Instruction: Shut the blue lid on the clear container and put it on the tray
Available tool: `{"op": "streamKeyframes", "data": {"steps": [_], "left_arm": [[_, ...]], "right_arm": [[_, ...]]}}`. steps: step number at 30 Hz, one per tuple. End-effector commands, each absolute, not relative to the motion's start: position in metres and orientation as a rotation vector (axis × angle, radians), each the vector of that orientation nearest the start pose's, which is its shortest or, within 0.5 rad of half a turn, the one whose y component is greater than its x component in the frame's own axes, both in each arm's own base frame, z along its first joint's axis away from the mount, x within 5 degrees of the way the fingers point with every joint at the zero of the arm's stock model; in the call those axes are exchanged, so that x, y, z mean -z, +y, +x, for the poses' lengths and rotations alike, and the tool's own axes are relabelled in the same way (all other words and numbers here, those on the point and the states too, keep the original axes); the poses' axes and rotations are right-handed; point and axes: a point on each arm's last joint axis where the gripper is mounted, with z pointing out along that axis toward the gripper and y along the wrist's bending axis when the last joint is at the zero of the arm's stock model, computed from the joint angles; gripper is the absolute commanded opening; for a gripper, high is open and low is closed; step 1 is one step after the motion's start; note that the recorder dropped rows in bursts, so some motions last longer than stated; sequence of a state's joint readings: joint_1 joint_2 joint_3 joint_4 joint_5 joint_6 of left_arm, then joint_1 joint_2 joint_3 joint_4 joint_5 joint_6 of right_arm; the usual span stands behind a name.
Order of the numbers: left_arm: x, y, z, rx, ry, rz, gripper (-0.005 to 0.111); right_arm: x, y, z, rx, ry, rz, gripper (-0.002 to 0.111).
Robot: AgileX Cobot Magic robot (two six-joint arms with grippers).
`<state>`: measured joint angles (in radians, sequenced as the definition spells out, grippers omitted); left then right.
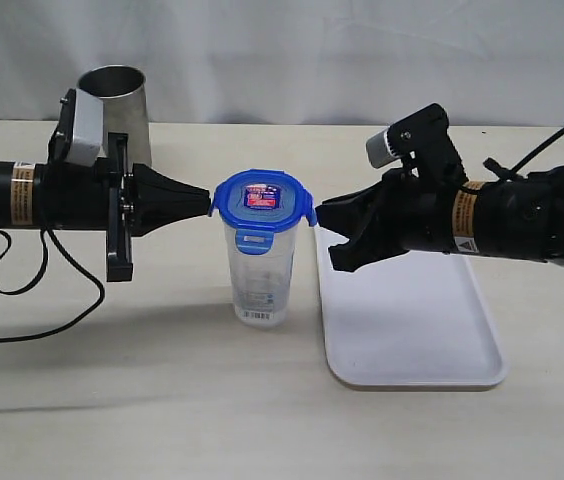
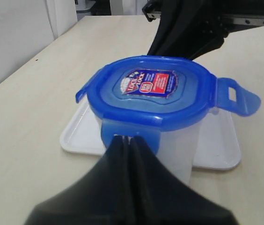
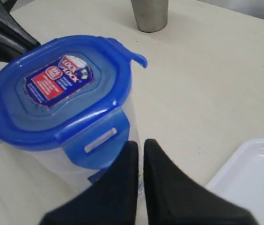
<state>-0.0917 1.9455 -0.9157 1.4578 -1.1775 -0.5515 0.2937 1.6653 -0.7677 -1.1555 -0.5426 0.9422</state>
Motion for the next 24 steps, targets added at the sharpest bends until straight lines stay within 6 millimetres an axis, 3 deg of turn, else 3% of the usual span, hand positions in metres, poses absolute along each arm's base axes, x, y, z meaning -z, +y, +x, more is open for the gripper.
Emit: {"op": "streamKeyframes", "data": {"steps": [1,8,13,20,24], "left_arm": [[-0.161,-0.114,0.327,0.845,1.440,1.232,0.000],[-0.159,-0.107,0.333,0.788,1.492,1.190,0.000],[-0.158,-0.091,0.337,0.779,1.539,1.134,0.000],[-0.140,-0.056,0.320,0.735,1.587,0.998,0.000],[-0.127,-0.059,0.304,0.774,1.536,1.086,0.000]], "right_arm": [[-0.193,0.132,0.296,-0.573,2.000,-0.746,0.005],[-0.211,0.120,0.294,-0.422,2.009,-0.705,0.005],[-0.216,0.114,0.284,-0.360,2.015,-0.719,0.005],[-0.227,0.109,0.278,-0.329,2.000,-0.683,0.005],[-0.228,0.109,0.277,-0.328,1.996,-0.682,0.005]]}}
